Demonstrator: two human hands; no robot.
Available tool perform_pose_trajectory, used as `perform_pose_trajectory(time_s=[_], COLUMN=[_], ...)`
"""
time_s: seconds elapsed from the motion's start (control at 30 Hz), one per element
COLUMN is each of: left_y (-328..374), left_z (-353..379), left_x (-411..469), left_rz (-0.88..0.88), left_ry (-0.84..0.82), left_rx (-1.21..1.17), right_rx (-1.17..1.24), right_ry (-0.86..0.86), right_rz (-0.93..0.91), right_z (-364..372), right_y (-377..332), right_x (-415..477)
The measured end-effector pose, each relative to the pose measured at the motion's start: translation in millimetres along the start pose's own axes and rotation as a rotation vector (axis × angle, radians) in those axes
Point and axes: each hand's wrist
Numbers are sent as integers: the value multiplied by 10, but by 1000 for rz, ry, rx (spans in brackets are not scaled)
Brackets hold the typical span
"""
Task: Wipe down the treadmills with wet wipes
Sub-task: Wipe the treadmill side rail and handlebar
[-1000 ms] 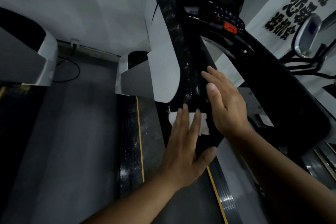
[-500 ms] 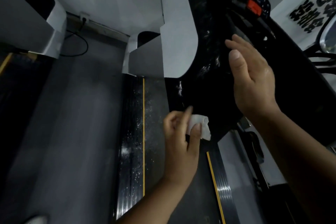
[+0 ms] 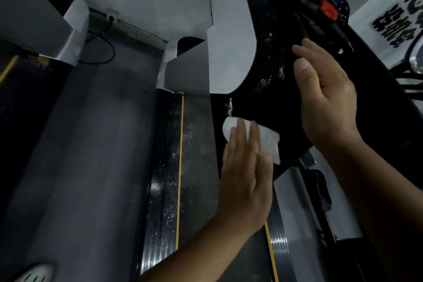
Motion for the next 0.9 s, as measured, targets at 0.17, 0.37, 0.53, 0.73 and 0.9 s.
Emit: perform_pose_trajectory(time_s=[0.17, 0.37, 0.53, 0.73, 0.9], left_y=[-352, -143, -242, 137, -198], left_z=[-140, -24, -64, 60, -51], left_x=[-317, 141, -213, 500, 67], left_rz=[-148, -147, -202, -25, -45], left_ry=[-25, 24, -53, 7, -8], left_rx=[-56, -91, -98, -43, -121], right_rx=[20, 5, 15, -2, -5], right_ry=[6, -2, -3, -10, -6], right_rz=[12, 5, -8, -15, -6], right_z=[-3, -3, -11, -6, -5], right_y=[2, -4, 17, 10, 17], right_x=[0, -12, -4, 0, 6])
Point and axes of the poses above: each hand's wrist, its own x-axis towards the middle knuckle, its own z-axis out of the palm, y = z × x, and after that the axes turned 13 degrees about y, right-handed
